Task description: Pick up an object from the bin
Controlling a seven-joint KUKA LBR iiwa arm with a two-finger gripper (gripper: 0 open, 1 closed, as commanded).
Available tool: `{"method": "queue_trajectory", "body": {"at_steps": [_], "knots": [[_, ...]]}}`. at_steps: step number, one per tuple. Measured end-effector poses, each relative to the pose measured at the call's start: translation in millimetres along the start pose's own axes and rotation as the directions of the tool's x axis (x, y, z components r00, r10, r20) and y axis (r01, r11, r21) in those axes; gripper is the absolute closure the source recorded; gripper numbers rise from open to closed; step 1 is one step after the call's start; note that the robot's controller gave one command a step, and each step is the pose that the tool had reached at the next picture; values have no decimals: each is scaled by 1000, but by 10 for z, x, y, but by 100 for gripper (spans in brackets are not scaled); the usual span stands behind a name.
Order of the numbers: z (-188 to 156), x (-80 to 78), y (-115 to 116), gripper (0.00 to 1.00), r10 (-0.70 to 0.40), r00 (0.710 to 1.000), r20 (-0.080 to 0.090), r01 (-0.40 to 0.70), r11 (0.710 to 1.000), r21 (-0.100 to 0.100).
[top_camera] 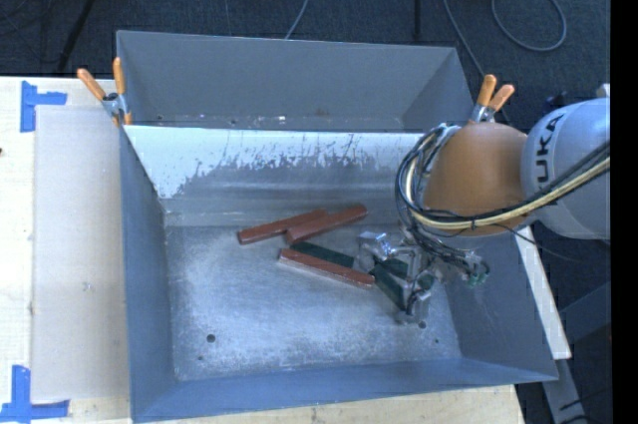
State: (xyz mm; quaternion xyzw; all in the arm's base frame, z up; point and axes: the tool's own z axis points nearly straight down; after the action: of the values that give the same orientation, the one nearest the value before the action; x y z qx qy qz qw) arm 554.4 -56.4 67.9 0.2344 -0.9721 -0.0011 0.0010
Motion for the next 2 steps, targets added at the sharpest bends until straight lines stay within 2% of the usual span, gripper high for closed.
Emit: {"method": "queue_trajectory", "body": {"at_steps": [1,2], "knots": [[-130,-668,776,0,-41,999,6,41,999,0],[-31,-809,1250,0,58,998,6,-58,998,2]]}}
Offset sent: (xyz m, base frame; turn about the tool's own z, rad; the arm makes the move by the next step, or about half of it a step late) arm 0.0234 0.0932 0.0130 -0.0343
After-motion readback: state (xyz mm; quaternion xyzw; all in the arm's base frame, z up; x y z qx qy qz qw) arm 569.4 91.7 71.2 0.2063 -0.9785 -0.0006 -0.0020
